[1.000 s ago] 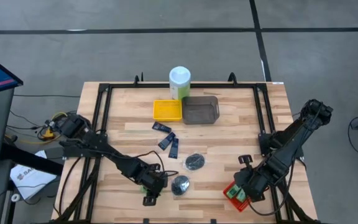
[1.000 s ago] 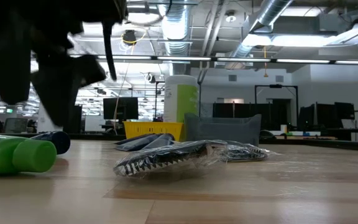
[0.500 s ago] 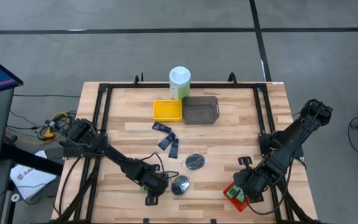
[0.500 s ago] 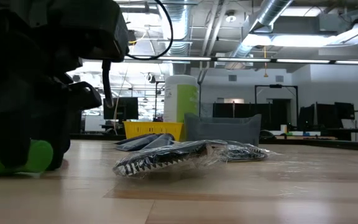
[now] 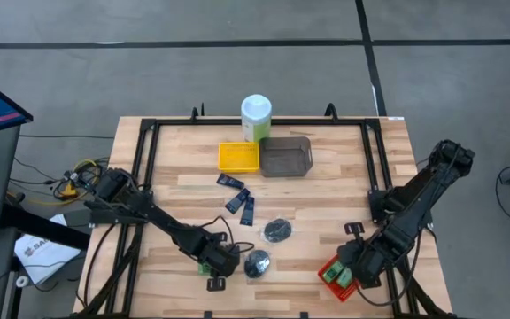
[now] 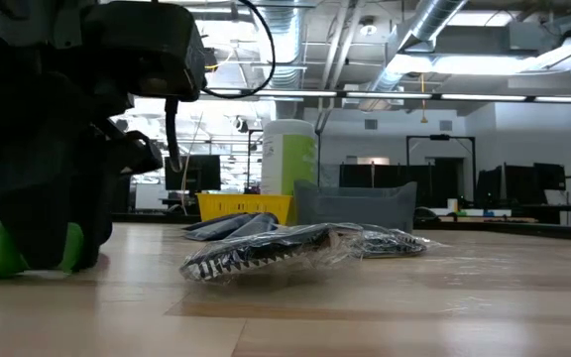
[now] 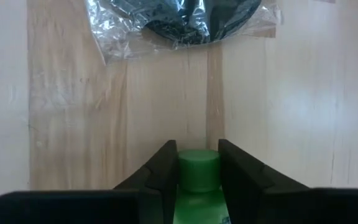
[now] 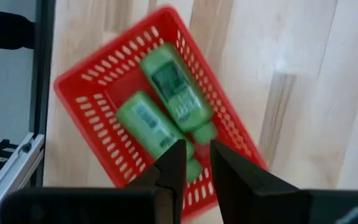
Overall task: Pick & Place Travel size toiletries
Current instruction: Put the green shampoo bottle into the red basket
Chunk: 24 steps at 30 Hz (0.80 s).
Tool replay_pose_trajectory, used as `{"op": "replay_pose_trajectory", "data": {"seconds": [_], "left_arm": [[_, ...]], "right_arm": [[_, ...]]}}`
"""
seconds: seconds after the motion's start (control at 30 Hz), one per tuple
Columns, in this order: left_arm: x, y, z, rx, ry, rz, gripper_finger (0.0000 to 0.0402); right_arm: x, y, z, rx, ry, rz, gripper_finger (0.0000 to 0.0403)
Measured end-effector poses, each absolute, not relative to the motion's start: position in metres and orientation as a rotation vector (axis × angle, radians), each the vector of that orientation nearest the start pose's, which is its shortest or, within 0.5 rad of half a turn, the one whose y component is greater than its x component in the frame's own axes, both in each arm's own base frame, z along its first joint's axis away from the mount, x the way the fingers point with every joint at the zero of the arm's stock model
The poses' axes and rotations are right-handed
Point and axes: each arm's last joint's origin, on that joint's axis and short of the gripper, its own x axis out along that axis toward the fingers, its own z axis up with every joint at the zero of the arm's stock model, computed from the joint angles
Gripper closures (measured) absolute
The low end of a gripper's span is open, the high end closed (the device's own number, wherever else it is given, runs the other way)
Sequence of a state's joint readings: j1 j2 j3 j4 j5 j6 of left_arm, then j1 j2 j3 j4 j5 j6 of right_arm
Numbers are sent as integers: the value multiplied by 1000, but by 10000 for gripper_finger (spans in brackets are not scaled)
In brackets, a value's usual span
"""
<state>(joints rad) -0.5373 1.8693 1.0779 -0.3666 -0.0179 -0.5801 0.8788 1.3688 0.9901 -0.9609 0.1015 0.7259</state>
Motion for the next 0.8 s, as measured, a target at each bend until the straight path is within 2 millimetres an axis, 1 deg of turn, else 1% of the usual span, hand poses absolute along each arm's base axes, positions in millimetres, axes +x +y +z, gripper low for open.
{"op": "replay_pose_trajectory", "data": {"seconds": [0.2,0.27,0.4,0.5,0.63,0.8], "left_arm": [[305,-169,157,-206,1121,-81,317],[306,-163,166,-215,1088,-63,317],[309,-150,189,-238,983,-12,317],[314,-139,209,-261,858,11,316],[323,-126,238,-274,648,8,316],[335,-112,255,-265,478,1,316]], "right_arm": [[141,182,230,-27,1402,94,337],[137,184,225,-15,1412,76,337],[128,185,212,20,1428,35,337],[121,187,204,49,1460,23,337],[113,187,198,78,1520,7,337],[107,189,196,101,1543,-10,337]]}}
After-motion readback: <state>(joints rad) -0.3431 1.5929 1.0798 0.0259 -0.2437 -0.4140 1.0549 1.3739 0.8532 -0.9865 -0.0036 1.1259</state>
